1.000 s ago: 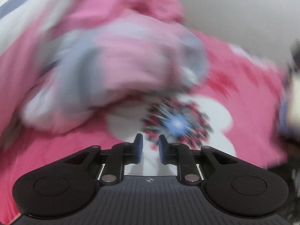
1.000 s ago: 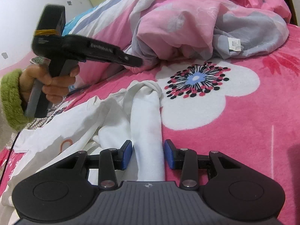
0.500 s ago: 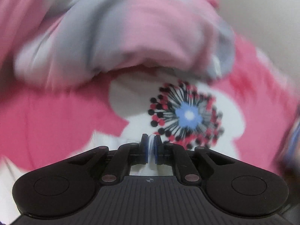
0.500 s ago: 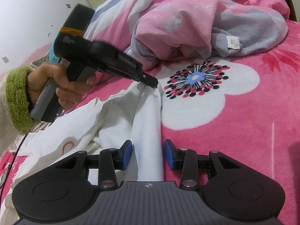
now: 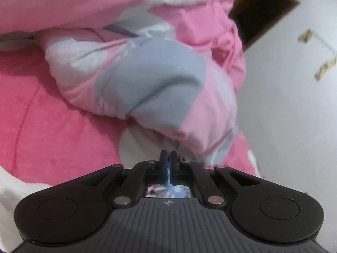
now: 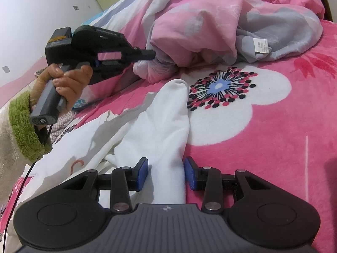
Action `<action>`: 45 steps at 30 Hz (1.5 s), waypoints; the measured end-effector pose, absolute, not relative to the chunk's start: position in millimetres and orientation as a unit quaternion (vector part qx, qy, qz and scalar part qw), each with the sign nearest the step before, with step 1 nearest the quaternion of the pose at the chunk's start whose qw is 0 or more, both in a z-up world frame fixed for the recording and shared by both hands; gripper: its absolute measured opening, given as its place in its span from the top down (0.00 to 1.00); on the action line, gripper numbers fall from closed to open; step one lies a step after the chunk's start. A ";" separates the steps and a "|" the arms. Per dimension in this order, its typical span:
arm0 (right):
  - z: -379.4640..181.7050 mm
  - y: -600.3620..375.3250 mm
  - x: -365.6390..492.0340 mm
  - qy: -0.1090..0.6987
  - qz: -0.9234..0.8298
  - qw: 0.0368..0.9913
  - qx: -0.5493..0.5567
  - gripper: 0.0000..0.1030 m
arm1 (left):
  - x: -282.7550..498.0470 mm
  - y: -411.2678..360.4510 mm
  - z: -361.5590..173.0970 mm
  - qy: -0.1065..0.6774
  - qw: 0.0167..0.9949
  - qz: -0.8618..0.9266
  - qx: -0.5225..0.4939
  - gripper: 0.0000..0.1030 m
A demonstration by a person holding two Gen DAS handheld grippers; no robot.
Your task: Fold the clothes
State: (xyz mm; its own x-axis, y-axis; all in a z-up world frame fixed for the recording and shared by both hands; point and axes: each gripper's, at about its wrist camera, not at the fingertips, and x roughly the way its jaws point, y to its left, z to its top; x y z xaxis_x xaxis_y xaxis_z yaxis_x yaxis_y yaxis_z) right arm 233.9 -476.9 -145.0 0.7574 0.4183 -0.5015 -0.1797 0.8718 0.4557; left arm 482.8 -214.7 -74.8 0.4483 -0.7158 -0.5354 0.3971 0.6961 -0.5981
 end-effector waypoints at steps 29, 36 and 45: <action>-146.1 -479.1 236.0 0.309 0.166 0.913 0.208 0.60 | 500.3 -236.6 -91.3 0.375 0.854 -0.285 -0.220 1.00; -148.0 -481.7 236.7 0.308 0.169 0.909 0.225 0.60 | 445.9 -194.1 -15.4 0.339 0.885 -0.281 -0.152 0.78; -147.2 -483.0 236.4 0.308 0.170 0.907 0.230 0.60 | 260.7 -82.6 77.5 0.312 0.926 -0.212 -0.014 0.59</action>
